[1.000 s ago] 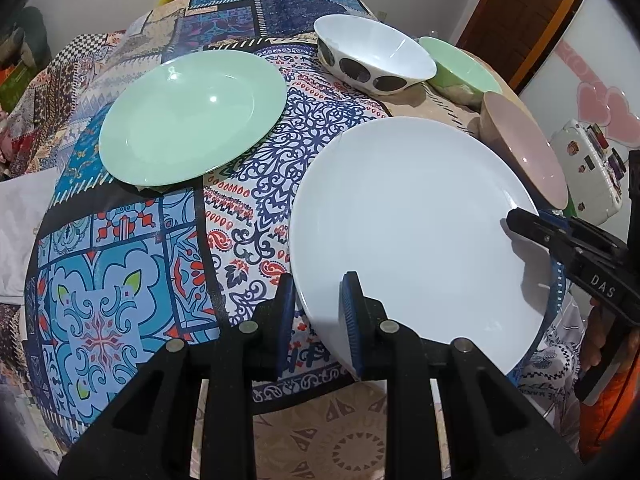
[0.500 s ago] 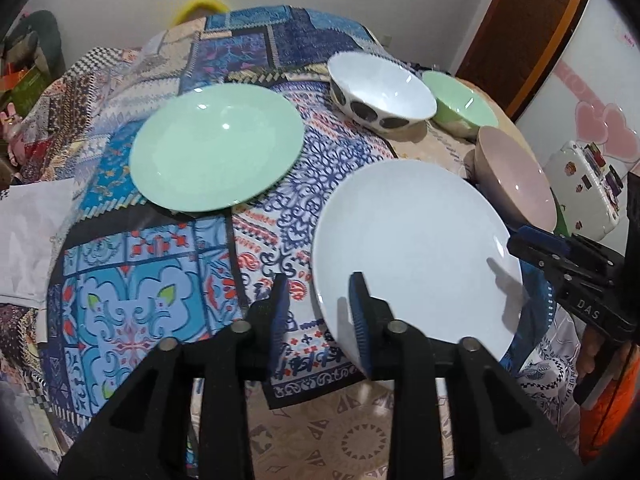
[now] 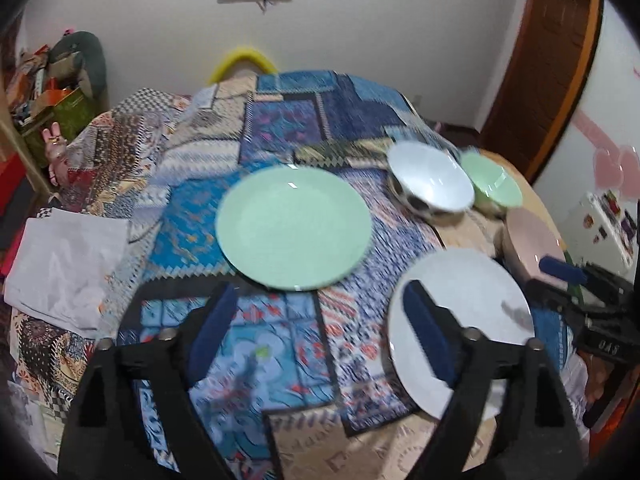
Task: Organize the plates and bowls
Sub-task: 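Move both tools to the mint green plate and grasp its rim, then lift the mint green plate with both tools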
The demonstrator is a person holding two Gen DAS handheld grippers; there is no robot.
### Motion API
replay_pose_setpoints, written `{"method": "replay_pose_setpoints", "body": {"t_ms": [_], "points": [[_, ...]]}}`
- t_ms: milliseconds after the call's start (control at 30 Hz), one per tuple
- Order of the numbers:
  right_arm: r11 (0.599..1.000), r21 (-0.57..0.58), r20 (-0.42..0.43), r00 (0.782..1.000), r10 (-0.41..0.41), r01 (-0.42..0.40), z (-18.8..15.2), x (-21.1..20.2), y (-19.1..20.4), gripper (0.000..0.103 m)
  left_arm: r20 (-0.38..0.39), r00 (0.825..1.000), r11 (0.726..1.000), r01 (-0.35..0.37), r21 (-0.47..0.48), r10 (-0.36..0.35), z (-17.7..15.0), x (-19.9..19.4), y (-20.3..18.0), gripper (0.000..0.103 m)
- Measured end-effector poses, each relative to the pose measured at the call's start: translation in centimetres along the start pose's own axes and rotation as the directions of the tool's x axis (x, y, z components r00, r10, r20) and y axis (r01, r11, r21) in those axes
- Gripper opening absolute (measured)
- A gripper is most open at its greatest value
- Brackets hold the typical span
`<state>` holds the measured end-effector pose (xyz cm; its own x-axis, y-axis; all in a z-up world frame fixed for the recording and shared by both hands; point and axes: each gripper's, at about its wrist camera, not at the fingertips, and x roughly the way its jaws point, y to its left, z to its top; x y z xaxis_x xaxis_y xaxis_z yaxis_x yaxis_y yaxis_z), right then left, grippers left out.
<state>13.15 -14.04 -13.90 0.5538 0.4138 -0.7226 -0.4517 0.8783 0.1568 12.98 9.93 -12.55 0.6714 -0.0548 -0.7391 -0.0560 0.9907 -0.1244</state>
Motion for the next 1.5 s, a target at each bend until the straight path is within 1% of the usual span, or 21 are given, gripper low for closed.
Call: {"method": "replay_pose_setpoints", "body": {"t_ms": [167,433,633,667,700,733,767,800,833,867,900,933,967,1000,1067,1167,1233,1300,1367,1433,1500], "points": [[1.0,-0.022,0.01,1.0,0.016,-0.016,1.3,1.6,1.3,0.069,0.017,0.999,0.998,-0.032,-0.046,0.032,1.7,0.8,2.7,0.094],[0.999,-0.042,-0.008,0.999,0.035,-0.035,4.0,5.2,2.3,0.069,-0.025,0.997,0.995,-0.073,-0.064,0.072,2.7,4.9,6.4,0.094],[0.997,-0.076,-0.051,0.998,0.022,-0.026,5.2,8.5,3.2,0.069,-0.062,0.997,0.996,-0.058,-0.075,0.053,2.8,8.5,8.7,0.094],[0.996,-0.08,-0.065,0.998,0.024,-0.029,5.4,9.1,3.3,0.068,-0.063,0.996,0.995,-0.06,-0.074,0.056,3.0,8.9,8.8,0.093],[0.996,-0.081,-0.081,0.996,0.027,-0.033,5.5,9.9,3.5,0.067,-0.066,0.996,0.995,-0.064,-0.071,0.059,3.1,9.6,9.2,0.088],[0.996,-0.081,-0.093,0.995,0.031,-0.039,5.5,10.4,3.7,0.063,-0.071,0.996,0.996,-0.063,-0.07,0.058,3.2,10.1,9.5,0.085],[0.996,-0.081,-0.104,0.994,0.035,-0.044,5.6,10.8,3.7,0.057,-0.081,0.995,0.996,-0.059,-0.07,0.053,3.2,10.7,9.8,0.078],[0.996,-0.08,-0.12,0.992,0.04,-0.05,5.7,11.4,3.7,0.054,-0.09,0.995,0.996,-0.055,-0.072,0.049,3.3,11.1,10.0,0.07],[0.995,-0.077,-0.14,0.989,0.048,-0.059,5.7,12.0,3.7,0.046,-0.107,0.993,0.996,-0.049,-0.077,0.04,3.3,11.9,10.3,0.067],[0.995,-0.072,-0.159,0.986,0.054,-0.066,5.8,12.6,3.7,0.04,-0.119,0.992,0.996,-0.044,-0.081,0.034,3.4,12.4,10.5,0.059],[0.995,-0.069,-0.174,0.983,0.054,-0.067,5.9,13.1,3.6,0.038,-0.131,0.991,0.996,-0.04,-0.083,0.029,3.4,13.0,10.8,0.051],[0.996,-0.067,-0.186,0.981,0.05,-0.063,5.9,13.6,3.6,0.035,-0.146,0.989,0.996,-0.036,-0.086,0.023,3.4,13.6,11.0,0.047],[0.996,-0.066,-0.197,0.979,0.045,-0.059,5.9,14.1,3.5,0.033,-0.157,0.988,0.995,-0.029,-0.09,0.015,3.4,14.1,11.2,0.04],[0.996,-0.064,-0.203,0.978,0.043,-0.057,6.0,14.3,3.5,0.033,-0.167,0.986,0.995,-0.019,-0.097,0.003,3.5,14.6,11.4,0.036],[0.997,-0.054,-0.219,0.975,0.042,-0.056,6.1,15.0,3.2,0.031,-0.187,0.982,0.994,0.001,-0.113,-0.022,3.5,15.6,11.8,0.032],[0.998,-0.04,-0.239,0.97,0.046,-0.057,6.3,15.8,2.8,0.029,-0.181,0.983,0.995,0.007,-0.104,-0.025,3.7,16.3,11.8,0.027],[0.998,-0.03,-0.251,0.967,0.048,-0.057,6.5,16.4,2.7,0.029,-0.182,0.982,0.995,0.025,-0.101,-0.043,3.9,16.6,11.7,0.026],[0.998,-0.033,-0.253,0.967,0.045,-0.055,6.7,16.9,2.8,0.029,-0.189,0.98,0.994,0.044,-0.105,-0.063,4.1,16.8,11.7,0.02],[0.997,-0.031,-0.254,0.966,0.055,-0.065,6.7,17.0,3.0,0.028,-0.186,0.981,0.994,0.041,-0.103,-0.06,4.0,16.8,11.7,0.019],[0.995,-0.026,-0.259,0.962,0.084,-0.093,6.8,17.1,3.3,0.022,-0.187,0.98,0.993,0.048,-0.111,-0.068,3.9,16.7,11.8,0.017],[0.995,-0.039,-0.258,0.963,0.077,-0.09,6.7,17.1,3.7,0.022,-0.193,0.978,0.99,0.057,-0.13,-0.082,3.7,16.4,12.0,0.016]]}}
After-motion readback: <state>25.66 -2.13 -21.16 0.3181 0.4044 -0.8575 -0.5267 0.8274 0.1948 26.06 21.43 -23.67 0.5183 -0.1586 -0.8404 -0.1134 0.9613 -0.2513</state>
